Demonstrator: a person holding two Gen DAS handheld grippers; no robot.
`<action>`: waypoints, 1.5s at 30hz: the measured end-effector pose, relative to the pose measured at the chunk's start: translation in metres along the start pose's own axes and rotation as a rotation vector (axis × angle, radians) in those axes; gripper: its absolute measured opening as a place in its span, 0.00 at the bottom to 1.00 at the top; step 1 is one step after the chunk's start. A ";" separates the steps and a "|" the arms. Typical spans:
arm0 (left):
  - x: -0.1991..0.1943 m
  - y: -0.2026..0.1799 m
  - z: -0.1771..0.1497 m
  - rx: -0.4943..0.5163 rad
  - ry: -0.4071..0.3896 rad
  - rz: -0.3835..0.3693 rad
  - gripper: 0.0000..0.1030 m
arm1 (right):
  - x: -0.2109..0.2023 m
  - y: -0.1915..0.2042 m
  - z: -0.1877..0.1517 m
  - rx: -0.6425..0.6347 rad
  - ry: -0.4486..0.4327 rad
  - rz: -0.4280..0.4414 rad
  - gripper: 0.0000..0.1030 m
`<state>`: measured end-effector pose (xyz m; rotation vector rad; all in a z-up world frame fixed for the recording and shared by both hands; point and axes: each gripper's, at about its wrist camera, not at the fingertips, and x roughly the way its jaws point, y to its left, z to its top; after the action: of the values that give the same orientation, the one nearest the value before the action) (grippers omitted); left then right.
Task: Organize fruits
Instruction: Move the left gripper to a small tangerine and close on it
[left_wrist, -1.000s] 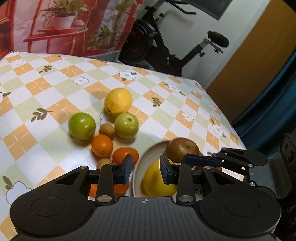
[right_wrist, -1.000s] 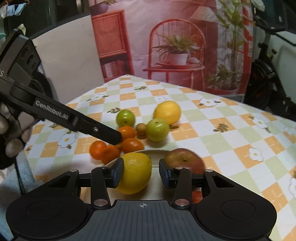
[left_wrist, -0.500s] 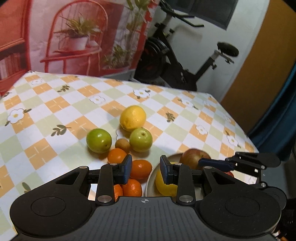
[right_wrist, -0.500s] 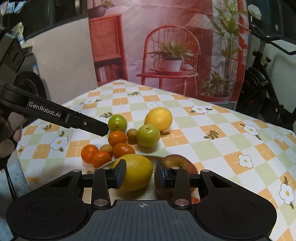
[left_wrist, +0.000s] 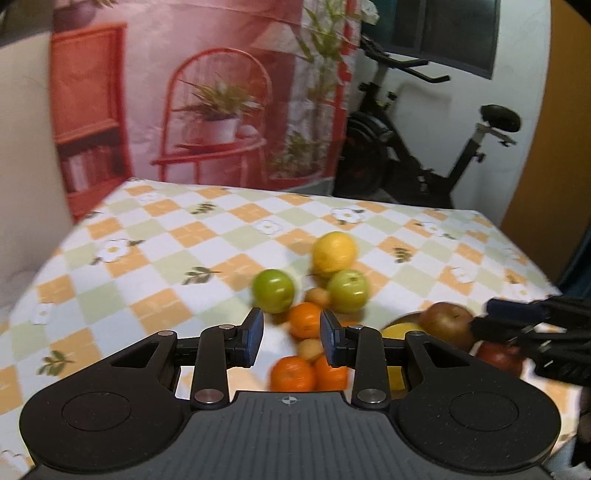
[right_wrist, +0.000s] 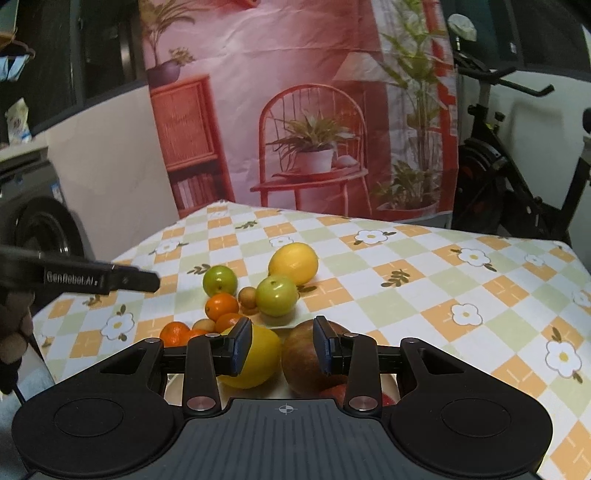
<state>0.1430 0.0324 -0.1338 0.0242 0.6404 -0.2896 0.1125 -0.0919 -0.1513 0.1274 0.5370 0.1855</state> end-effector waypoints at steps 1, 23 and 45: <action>-0.002 0.003 -0.003 0.000 -0.011 0.018 0.34 | -0.001 -0.001 -0.001 0.009 -0.006 0.007 0.33; 0.001 0.019 -0.022 -0.007 0.051 -0.045 0.35 | 0.014 0.000 -0.004 0.038 0.012 0.034 0.33; 0.042 0.017 -0.024 0.002 0.188 -0.128 0.35 | 0.016 0.000 -0.005 0.041 0.021 0.040 0.33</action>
<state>0.1658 0.0409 -0.1794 0.0127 0.8304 -0.4149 0.1234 -0.0883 -0.1635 0.1761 0.5599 0.2147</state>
